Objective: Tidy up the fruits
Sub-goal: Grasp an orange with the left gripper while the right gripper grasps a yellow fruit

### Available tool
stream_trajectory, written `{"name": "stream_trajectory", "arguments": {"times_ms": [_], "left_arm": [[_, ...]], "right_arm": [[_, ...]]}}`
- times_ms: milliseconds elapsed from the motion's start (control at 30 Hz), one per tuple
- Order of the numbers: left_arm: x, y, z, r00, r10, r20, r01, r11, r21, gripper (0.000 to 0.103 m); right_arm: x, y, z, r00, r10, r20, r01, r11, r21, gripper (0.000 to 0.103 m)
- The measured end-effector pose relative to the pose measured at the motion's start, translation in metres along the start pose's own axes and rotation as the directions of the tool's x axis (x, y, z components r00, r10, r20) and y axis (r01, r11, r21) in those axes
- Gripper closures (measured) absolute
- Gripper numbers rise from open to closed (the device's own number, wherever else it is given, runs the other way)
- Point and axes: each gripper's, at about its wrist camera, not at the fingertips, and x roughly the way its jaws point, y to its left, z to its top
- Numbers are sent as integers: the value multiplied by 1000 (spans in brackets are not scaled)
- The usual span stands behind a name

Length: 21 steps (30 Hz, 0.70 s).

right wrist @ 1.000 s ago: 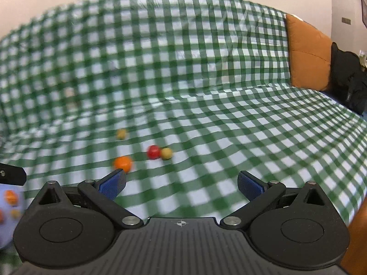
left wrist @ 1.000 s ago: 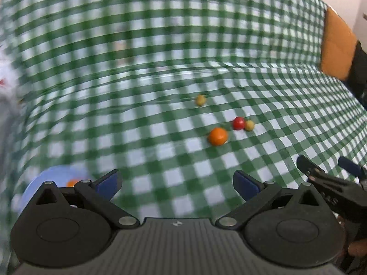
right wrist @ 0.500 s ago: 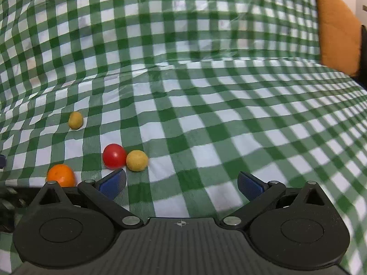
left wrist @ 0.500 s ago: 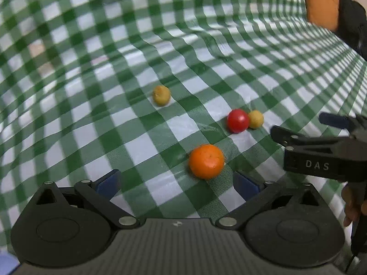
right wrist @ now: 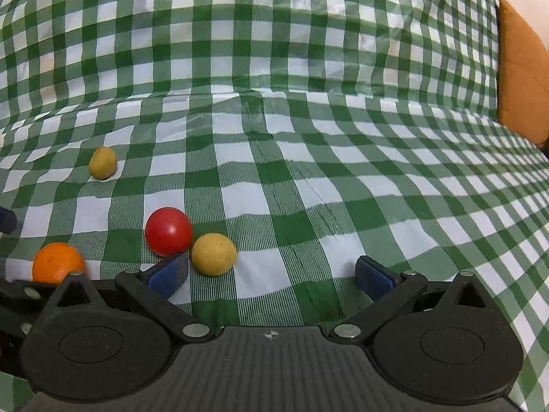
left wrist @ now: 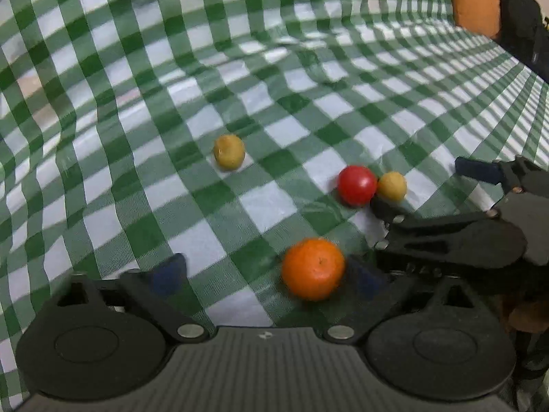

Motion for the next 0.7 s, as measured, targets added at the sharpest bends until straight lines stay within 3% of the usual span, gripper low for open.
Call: {"name": "stream_trajectory", "arguments": {"times_ms": [33,67,100,167,333,500,700], "left_arm": [[-2,-1,1,1000,-24,8,24,1000,7,38],[-3,-2,2,998,-58,2,57,998,13,64],[-3,-3,4,997,-74,-12,74,997,10,63],[-7,-5,3,998,-61,3,61,998,8,63],[-32,-3,-6,999,-35,6,35,999,-22,63],[-89,7,-30,999,-38,-14,36,993,-112,63],[-169,13,-71,1000,-14,-25,11,990,-144,63]], "right_arm": [[0,2,0,1000,4,9,-4,1000,-15,6],[-1,4,0,999,34,18,-33,999,-24,24],[6,5,4,996,82,21,-81,996,-32,47],[5,11,6,994,106,22,-104,992,-68,75],[0,14,11,998,58,23,-57,998,-38,75],[-52,0,19,999,9,48,-11,999,42,75],[-173,-6,-9,991,128,33,-130,989,68,75]]}}
